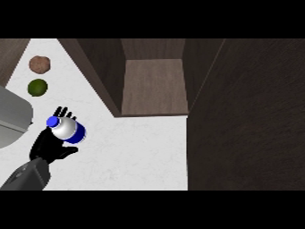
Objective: Pick up the bottled water, place it into the cabinet and close the cabinet
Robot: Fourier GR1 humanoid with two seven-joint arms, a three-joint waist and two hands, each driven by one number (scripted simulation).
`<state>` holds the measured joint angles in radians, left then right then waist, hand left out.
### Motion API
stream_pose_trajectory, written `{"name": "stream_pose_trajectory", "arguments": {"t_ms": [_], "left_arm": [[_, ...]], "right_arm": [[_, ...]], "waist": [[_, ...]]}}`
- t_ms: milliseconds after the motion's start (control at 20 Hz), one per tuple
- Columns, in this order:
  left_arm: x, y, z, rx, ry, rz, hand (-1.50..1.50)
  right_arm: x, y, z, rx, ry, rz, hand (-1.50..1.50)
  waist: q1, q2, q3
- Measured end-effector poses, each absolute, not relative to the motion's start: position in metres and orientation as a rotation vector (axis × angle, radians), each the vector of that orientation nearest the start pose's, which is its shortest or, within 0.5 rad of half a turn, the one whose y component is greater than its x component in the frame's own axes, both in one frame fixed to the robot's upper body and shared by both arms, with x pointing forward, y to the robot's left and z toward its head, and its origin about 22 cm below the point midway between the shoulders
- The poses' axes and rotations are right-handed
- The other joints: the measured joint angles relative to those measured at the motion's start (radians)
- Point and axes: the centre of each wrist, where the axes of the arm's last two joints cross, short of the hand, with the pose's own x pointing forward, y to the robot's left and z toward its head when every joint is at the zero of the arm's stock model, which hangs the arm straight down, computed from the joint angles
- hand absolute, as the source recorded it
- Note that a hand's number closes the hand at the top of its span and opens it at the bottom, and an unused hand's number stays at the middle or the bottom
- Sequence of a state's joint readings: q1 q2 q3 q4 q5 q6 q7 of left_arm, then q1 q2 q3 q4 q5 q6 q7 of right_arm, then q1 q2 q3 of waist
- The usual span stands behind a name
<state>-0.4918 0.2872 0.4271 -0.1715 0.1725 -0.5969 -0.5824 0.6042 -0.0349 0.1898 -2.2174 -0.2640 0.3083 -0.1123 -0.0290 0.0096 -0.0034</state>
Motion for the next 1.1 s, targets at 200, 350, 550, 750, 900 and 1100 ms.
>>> {"name": "stream_pose_trajectory", "arguments": {"t_ms": [200, 350, 550, 750, 900, 1100], "left_arm": [[0.266, 0.342, -0.134, -0.403, -1.378, 0.308, -1.5], [0.27, 0.332, -0.136, -0.425, -1.378, 0.29, 1.5], [0.273, 0.325, -0.136, -0.447, -1.388, 0.266, 1.5], [0.276, 0.323, -0.135, -0.46, -1.399, 0.269, 1.5], [0.279, 0.318, -0.134, -0.455, -1.409, 0.266, 1.5], [0.261, 0.314, -0.147, -0.401, -1.438, 0.31, 1.5]], "right_arm": [[0.104, -0.234, 0.063, 0.41, -1.797, -0.004, -1.5], [0.107, -0.234, 0.059, 0.413, -1.794, -0.009, -1.5], [0.104, -0.233, 0.056, 0.411, -1.792, -0.007, -1.5], [0.102, -0.231, 0.054, 0.414, -1.796, -0.004, -1.5], [0.106, -0.228, 0.049, 0.411, -1.797, -0.006, -1.5], [0.106, -0.23, 0.052, 0.402, -1.794, -0.009, -1.5]], "waist": [[-0.002, 0.001, 0.0], [-0.003, 0.001, 0.0], [-0.004, 0.0, 0.0], [-0.002, -0.001, 0.0], [-0.001, 0.0, 0.0], [0.01, -0.005, 0.001]]}}
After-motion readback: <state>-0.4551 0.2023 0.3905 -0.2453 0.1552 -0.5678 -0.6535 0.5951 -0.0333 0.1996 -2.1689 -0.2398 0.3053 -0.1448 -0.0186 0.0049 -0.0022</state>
